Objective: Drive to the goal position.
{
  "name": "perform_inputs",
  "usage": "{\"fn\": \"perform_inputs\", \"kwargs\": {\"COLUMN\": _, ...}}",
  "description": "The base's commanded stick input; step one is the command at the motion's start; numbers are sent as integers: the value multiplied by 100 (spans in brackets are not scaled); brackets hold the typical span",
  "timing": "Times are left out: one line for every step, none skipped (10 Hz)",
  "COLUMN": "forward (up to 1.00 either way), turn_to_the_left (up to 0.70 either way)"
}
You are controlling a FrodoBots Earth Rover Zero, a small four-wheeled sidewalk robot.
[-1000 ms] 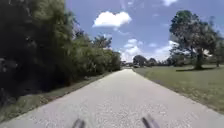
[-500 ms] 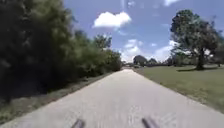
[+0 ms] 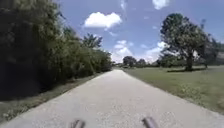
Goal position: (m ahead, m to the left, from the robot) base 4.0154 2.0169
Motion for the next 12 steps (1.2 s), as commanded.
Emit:
{"fn": "perform_inputs", "kwargs": {"forward": 50, "turn_to_the_left": 0}}
{"fn": "perform_inputs", "kwargs": {"forward": 50, "turn_to_the_left": 0}}
{"fn": "perform_inputs", "kwargs": {"forward": 50, "turn_to_the_left": 0}}
{"fn": "perform_inputs", "kwargs": {"forward": 50, "turn_to_the_left": 0}}
{"fn": "perform_inputs", "kwargs": {"forward": 50, "turn_to_the_left": 0}}
{"fn": "perform_inputs", "kwargs": {"forward": 50, "turn_to_the_left": 0}}
{"fn": "perform_inputs", "kwargs": {"forward": 50, "turn_to_the_left": 0}}
{"fn": "perform_inputs", "kwargs": {"forward": 50, "turn_to_the_left": 0}}
{"fn": "perform_inputs", "kwargs": {"forward": 50, "turn_to_the_left": 0}}
{"fn": "perform_inputs", "kwargs": {"forward": 50, "turn_to_the_left": 0}}
{"fn": "perform_inputs", "kwargs": {"forward": 50, "turn_to_the_left": 0}}
{"fn": "perform_inputs", "kwargs": {"forward": 50, "turn_to_the_left": 0}}
